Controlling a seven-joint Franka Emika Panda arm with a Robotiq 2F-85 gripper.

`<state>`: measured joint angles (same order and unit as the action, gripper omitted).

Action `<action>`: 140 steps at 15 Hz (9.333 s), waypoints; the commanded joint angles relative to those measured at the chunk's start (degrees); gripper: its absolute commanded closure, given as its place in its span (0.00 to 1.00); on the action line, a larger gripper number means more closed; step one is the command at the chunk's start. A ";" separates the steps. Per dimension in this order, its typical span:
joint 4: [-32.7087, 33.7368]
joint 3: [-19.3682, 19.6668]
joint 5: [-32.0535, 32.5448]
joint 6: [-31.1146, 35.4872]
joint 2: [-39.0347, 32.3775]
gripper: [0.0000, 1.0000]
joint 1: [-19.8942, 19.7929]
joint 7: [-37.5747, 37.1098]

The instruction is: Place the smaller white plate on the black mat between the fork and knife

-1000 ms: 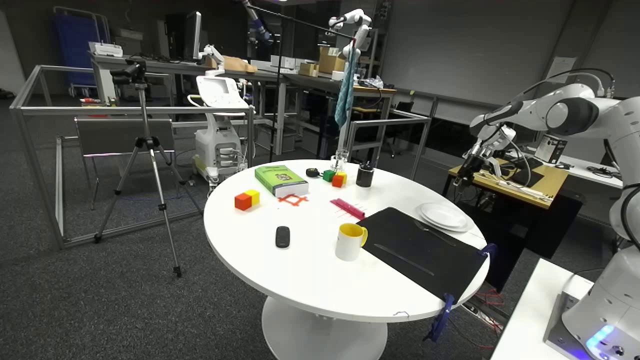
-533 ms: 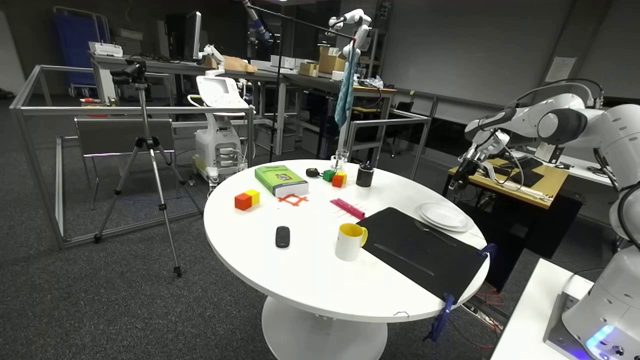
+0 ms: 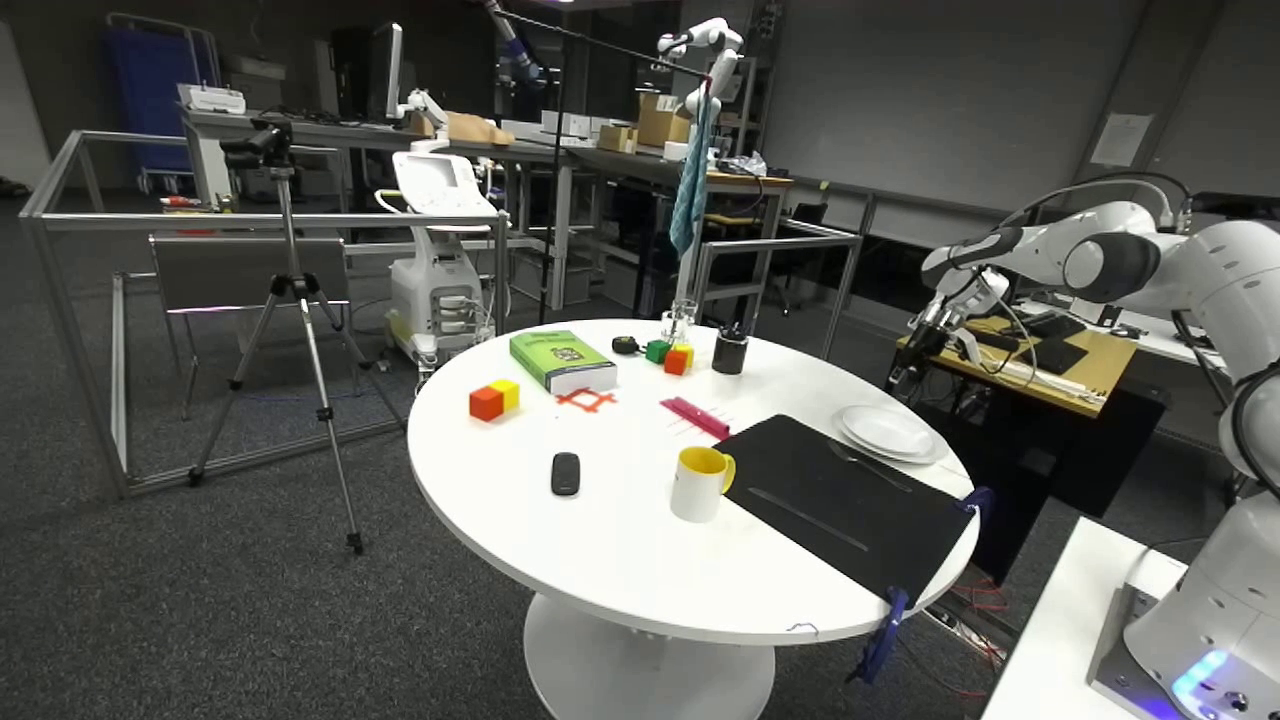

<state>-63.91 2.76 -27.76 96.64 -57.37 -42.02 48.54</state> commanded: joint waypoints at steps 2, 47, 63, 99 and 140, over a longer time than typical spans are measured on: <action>4.09 -0.18 0.22 -3.57 -2.43 0.00 -0.02 -1.80; 10.57 -0.01 4.61 -10.73 -9.15 0.00 2.02 0.91; 17.33 -0.41 5.89 -17.40 -13.43 0.70 1.48 2.79; 22.48 -4.87 3.66 -27.88 -7.12 0.99 0.67 0.03; -10.62 -1.63 4.69 -10.78 8.13 0.97 10.67 -7.38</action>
<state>-74.98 0.70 -22.84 86.19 -48.99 -31.58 41.04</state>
